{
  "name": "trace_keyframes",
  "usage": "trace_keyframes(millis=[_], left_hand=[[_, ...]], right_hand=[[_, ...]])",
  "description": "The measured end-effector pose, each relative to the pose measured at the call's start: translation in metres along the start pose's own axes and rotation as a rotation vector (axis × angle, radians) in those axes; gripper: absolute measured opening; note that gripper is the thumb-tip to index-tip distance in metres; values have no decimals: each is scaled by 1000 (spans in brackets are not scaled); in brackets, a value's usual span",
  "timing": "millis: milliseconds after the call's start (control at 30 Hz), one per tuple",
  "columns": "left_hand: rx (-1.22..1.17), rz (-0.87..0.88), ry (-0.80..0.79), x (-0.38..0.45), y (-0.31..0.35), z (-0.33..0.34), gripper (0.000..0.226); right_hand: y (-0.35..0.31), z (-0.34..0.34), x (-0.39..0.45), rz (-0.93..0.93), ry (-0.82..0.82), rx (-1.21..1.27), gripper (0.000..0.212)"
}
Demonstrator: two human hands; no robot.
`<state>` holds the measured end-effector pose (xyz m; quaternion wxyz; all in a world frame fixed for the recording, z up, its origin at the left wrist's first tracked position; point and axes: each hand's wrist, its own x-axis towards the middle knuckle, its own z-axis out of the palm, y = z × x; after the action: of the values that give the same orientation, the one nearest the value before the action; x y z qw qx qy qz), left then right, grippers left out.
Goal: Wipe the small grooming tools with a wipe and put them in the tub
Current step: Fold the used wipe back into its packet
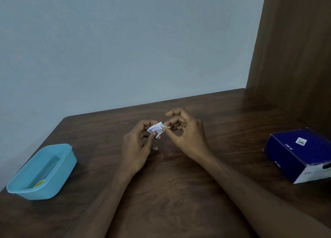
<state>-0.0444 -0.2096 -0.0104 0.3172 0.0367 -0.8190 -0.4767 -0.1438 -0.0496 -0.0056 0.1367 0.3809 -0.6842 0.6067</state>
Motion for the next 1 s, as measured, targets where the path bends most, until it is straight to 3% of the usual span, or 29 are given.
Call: trace_keyframes(millis=[133,300,667,1000], left_hand=[[-2,-2,5,1,0,-1,24],[36,24,20,1,0,-2,24],[175,44,76,2,-3,-5,22],[90,6,43,4,-3,-3,22]], right_hand=[[3,-3,0,66,-21,10,32],[7,-3,2,277,-140,205,37],[11,-1,2,409,-308,338,54],[8,1,3,475,-188,449,59]])
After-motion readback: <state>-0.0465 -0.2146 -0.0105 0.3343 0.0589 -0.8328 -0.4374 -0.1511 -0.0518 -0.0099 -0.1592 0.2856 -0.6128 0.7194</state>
